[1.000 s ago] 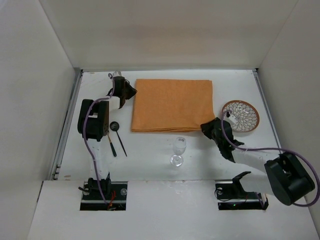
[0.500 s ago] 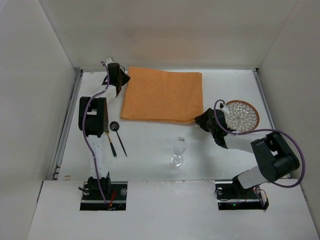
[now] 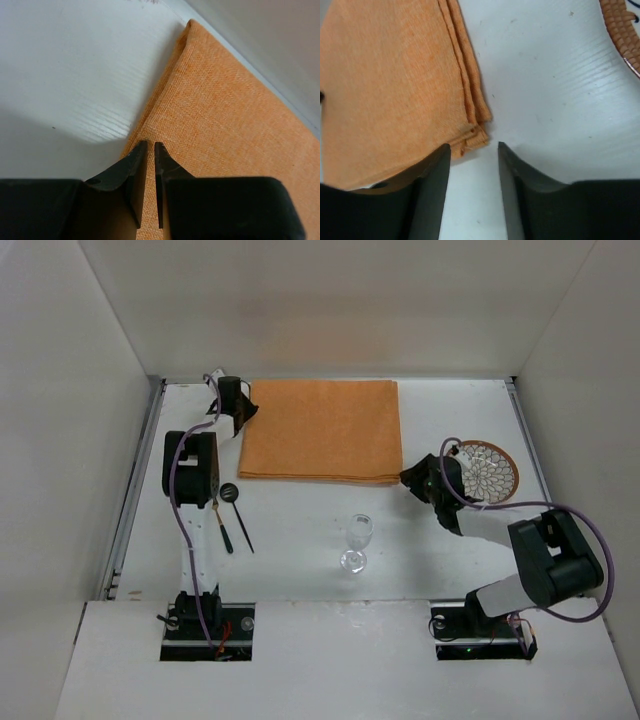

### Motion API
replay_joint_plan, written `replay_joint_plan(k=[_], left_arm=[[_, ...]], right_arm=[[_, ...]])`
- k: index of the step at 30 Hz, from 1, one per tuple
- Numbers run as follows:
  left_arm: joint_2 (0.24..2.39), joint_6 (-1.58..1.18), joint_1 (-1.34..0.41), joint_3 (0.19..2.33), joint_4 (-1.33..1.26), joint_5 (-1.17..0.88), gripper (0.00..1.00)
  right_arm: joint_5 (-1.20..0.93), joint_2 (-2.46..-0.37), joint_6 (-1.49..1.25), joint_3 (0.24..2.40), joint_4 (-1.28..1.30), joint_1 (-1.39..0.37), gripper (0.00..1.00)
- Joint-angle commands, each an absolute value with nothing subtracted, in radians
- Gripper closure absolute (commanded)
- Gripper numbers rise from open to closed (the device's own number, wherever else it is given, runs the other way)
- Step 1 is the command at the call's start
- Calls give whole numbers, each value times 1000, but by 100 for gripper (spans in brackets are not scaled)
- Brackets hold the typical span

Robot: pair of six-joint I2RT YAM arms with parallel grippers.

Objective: Set the dinner table for one person

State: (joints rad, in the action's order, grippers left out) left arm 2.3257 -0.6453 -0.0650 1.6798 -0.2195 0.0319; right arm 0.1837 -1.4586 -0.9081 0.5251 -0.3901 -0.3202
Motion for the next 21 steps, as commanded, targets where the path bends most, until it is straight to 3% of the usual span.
replay_joint_plan(k=[1,2,5,9,12,16,18,21], left_arm=[[2335,-655,-85,1732,-183,47,90],[2342,-655,-88,1739,-175,48,90],[2345,-650,-97,1737,-160,52,90],[2341,-650,-96,1715,-158,67,90],[2333,-646,-85,1687,-172,69,90],[2326,-646,-77,1658,-181,58,90],[2321,-649,-79,1652,-192,48,90],[2304,-675,-82,1629,-218,15,90]], right_arm=[[187,-1425,-848,540,-375,-324,37],[189,-1433,-844,557,-352,-326,31],[189,-1463,-851,598,-344,-341,28],[157,-1567,-893,670,-348,-346,31],[108,-1652,-937,698,-392,-347,46],[101,-1674,-999,693,-431,-340,79],[120,-1626,-997,669,-428,-328,86],[138,-1548,-977,624,-419,-298,88]])
